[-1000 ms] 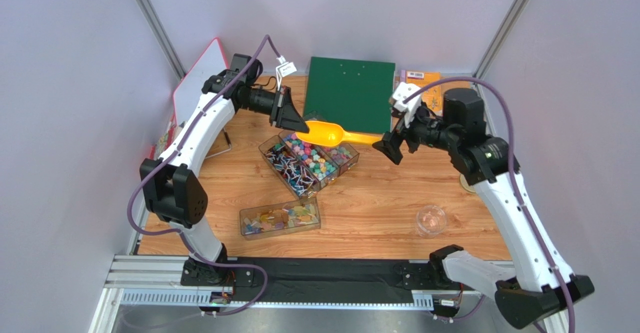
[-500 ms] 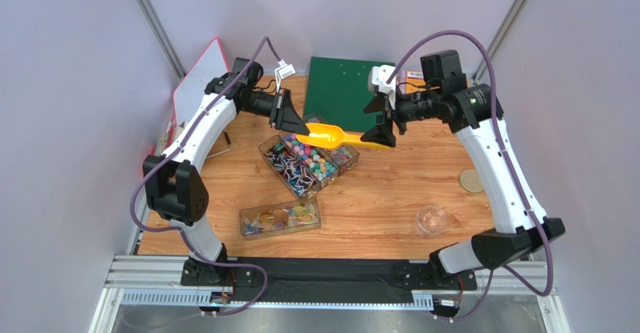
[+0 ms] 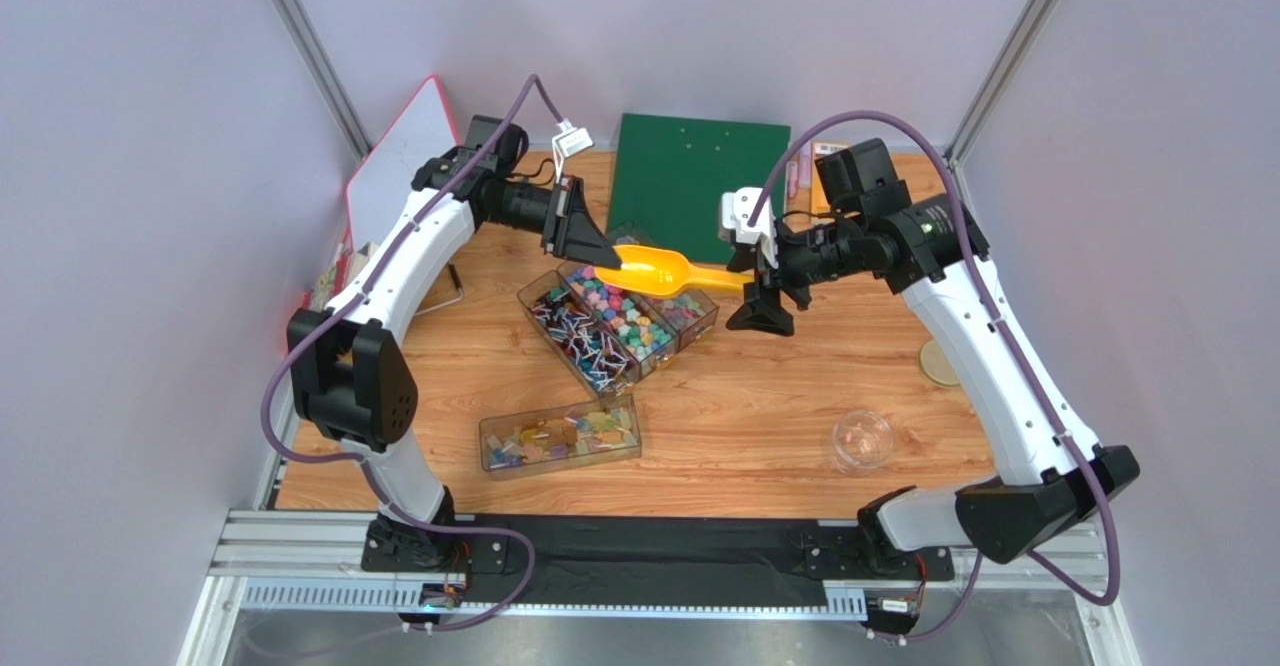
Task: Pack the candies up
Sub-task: Pick up the spatula from the center of the board.
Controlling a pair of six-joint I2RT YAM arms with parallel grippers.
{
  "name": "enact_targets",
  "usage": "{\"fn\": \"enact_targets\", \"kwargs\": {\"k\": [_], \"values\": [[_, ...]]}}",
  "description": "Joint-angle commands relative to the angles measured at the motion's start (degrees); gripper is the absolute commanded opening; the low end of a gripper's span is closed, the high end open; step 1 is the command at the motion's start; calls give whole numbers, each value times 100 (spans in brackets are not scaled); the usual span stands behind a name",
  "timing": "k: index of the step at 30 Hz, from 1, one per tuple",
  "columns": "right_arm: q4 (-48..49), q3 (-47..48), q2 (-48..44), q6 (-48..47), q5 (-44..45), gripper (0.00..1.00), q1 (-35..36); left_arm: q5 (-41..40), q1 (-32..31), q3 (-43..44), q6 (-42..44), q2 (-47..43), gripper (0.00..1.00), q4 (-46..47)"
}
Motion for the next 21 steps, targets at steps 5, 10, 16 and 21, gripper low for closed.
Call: {"fn": "enact_targets", "kwargs": {"k": [5, 10, 16, 21], "values": [[1197, -381, -392, 697, 511, 70, 91, 287, 6, 83, -261, -131, 0, 333], [1356, -442, -322, 804, 626, 66, 152, 287, 6, 22, -261, -183, 0, 333], [1365, -407, -182, 821, 714, 61, 240, 287, 6, 4, -261, -201, 0, 351], [1321, -390, -102, 804, 766, 56, 276, 296, 6, -13, -261, -192, 0, 360]]}}
